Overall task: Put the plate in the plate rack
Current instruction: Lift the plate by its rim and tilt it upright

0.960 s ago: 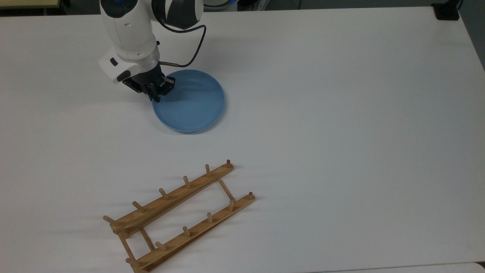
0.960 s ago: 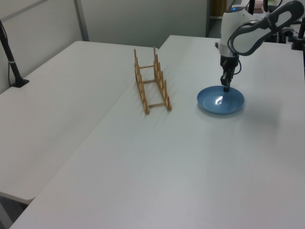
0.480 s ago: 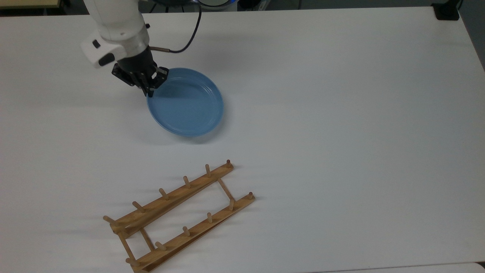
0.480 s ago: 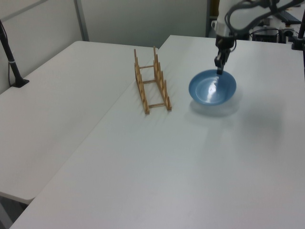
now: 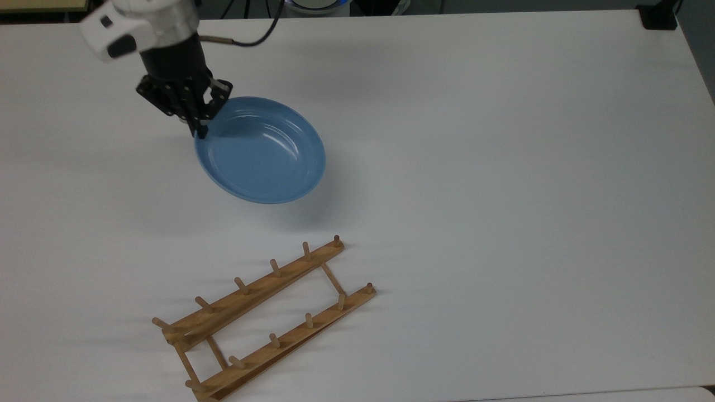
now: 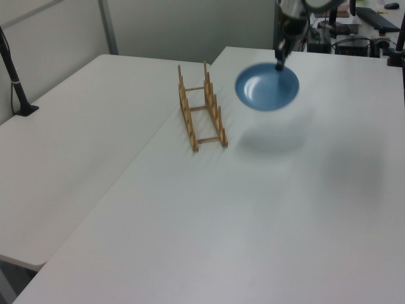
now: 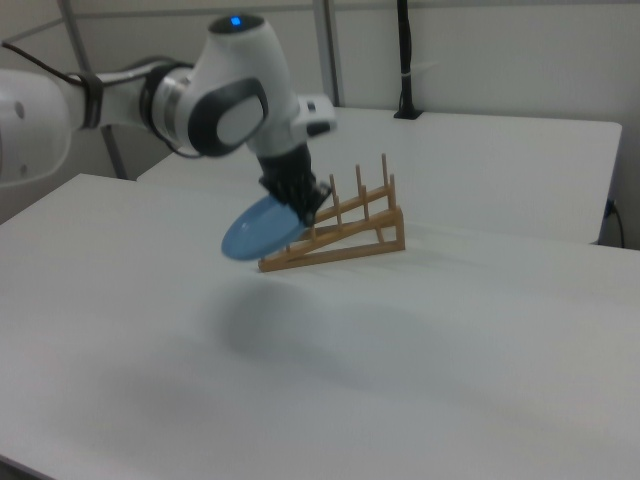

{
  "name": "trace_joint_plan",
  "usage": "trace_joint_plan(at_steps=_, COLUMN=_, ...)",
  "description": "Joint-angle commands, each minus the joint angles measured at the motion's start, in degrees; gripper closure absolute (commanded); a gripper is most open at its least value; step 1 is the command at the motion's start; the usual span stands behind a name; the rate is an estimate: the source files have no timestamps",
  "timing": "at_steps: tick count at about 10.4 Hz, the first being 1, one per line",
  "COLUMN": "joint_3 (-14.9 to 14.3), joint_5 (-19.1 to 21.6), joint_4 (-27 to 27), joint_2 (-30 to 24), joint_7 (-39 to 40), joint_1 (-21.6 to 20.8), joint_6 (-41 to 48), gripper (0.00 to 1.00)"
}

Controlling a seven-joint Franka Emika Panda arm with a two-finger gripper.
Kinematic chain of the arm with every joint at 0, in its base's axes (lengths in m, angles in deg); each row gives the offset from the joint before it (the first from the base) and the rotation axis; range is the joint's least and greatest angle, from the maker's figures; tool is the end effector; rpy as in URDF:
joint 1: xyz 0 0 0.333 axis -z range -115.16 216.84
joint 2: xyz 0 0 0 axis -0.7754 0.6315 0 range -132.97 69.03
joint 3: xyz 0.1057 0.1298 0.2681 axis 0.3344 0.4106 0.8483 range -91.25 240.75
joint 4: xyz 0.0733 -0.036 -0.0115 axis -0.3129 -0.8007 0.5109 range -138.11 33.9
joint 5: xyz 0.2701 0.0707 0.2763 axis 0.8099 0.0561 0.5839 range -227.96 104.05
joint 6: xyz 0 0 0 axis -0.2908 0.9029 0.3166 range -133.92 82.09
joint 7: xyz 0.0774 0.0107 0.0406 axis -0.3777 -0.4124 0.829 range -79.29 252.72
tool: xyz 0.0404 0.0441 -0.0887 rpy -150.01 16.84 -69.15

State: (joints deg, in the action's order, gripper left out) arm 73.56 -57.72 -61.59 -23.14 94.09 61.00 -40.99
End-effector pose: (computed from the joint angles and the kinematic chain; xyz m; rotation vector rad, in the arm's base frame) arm 0.6200 -0.1205 0.5074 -3.0898 0.1553 -0.3845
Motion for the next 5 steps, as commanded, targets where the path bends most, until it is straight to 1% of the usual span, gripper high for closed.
trace_joint_plan(at_steps=1, joint_3=0.31, joint_5=-7.1, joint_4=4.74, joint_2=-0.66, joint_7=-0.42, joint_1=-2.16, joint_6=-6.73, gripper=1.0)
trace_joint_plan(at_steps=2, joint_3=0.49, joint_5=-10.97, joint_4=4.74, joint_2=-0.57, joint_7=-3.48, joint_1=-3.03, joint_6=-11.13, gripper=1.0)
trace_joint_plan(at_steps=3, joint_3=0.49, joint_5=-15.7, joint_4=4.83, joint_2=-0.22, joint_7=-6.73, joint_1=-4.08, joint_6=-14.13, gripper=1.0)
trace_joint_plan(at_steps=4, joint_3=0.58, joint_5=-21.84, joint_4=4.83, joint_2=0.22, joint_7=-10.07, joint_1=-5.92, joint_6=-16.86, gripper=1.0)
trace_joint_plan(at_steps=5, joint_3=0.66, joint_5=-31.82, joint_4=4.83, joint_2=1.18, joint_7=-16.89, joint_1=-8.11, joint_6=-20.02, gripper=1.0)
